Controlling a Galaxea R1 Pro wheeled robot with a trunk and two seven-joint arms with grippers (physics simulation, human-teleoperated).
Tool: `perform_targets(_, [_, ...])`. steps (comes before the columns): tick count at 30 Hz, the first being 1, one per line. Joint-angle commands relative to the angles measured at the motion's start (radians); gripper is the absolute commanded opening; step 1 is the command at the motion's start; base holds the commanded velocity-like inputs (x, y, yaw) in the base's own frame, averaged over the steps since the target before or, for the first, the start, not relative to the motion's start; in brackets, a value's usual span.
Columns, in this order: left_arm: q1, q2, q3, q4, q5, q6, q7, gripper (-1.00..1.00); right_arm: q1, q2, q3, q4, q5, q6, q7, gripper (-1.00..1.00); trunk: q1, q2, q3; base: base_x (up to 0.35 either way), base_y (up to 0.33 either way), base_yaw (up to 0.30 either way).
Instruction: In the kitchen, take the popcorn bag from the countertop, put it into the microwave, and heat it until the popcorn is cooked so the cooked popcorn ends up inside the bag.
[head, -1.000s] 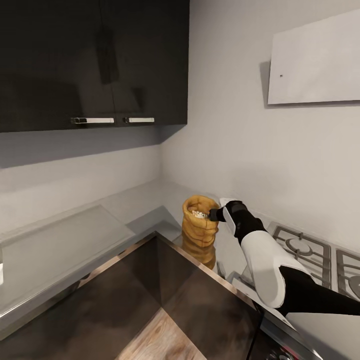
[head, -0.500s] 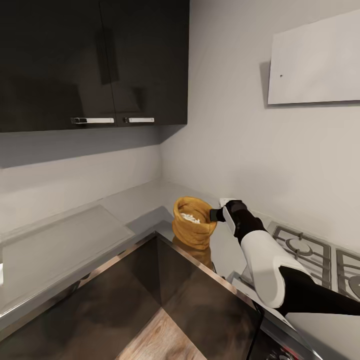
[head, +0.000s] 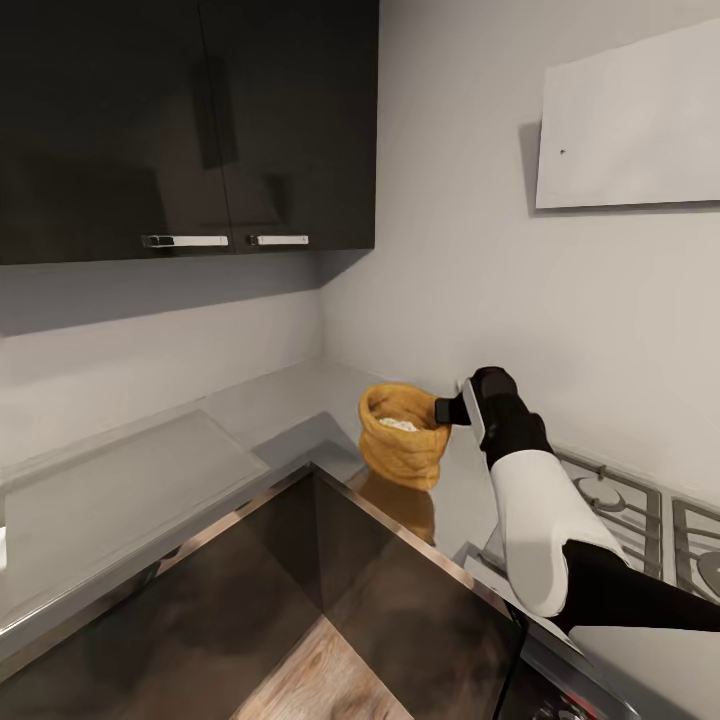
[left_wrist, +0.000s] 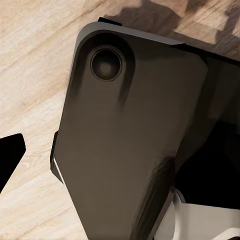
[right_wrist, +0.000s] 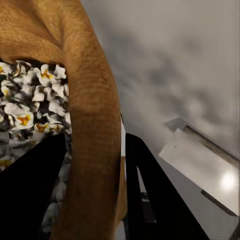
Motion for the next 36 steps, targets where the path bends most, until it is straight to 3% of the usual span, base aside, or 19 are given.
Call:
perform_targets(1, [0.0,0.0,0.001,-0.001,0.004,-0.001,0.0,1.0,-0.001,0.001,-0.004,-0.005,0.004,0.017,0.002,-1.0,0.0,-0.001,-0.001,0.0,0.0,0.0])
perform_targets(10, [0.0,-0.002,0.001,-0.001,0.004,0.0,0.008,1.0,-0.001,0.001,-0.003,-0.135,0.014,0.045,-0.018,-1.0,0.0,-0.001,-0.001,0.0,0.0,0.0])
perform_targets(36, [0.0,-0.003,0.005,-0.004,0.01,-0.003,0.009,1.0,-0.001,0.001,0.005,-0.141,0.016,0.045,-0.017,-1.0,0.0,-0.001,-0.001,-0.324,0.0,0.0])
